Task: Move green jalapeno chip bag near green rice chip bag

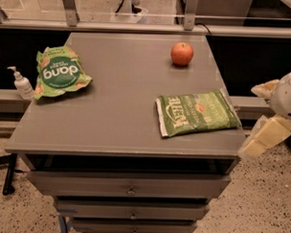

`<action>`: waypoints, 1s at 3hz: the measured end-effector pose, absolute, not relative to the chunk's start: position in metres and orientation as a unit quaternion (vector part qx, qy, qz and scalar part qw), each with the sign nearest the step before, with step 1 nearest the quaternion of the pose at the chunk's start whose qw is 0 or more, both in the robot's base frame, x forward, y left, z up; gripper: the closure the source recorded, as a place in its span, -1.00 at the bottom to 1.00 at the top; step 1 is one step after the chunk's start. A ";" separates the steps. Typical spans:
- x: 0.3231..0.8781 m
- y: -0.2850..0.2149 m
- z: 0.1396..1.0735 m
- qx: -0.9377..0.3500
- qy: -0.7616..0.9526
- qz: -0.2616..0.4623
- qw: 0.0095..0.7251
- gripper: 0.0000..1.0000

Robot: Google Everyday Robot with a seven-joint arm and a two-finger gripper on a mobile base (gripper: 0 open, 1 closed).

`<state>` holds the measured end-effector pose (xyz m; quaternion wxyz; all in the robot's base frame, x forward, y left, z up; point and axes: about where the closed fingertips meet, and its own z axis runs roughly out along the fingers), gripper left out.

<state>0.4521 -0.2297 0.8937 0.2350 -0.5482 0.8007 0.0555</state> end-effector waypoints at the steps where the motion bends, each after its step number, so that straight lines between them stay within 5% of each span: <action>1: 0.477 -0.230 0.848 -0.498 0.807 0.108 0.299 -1.00; 3: 0.535 -0.232 0.841 -0.423 0.800 0.142 0.401 -1.00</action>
Offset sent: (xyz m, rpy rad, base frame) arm 0.0936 -0.0091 -0.0696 0.4535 -0.1858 -0.2147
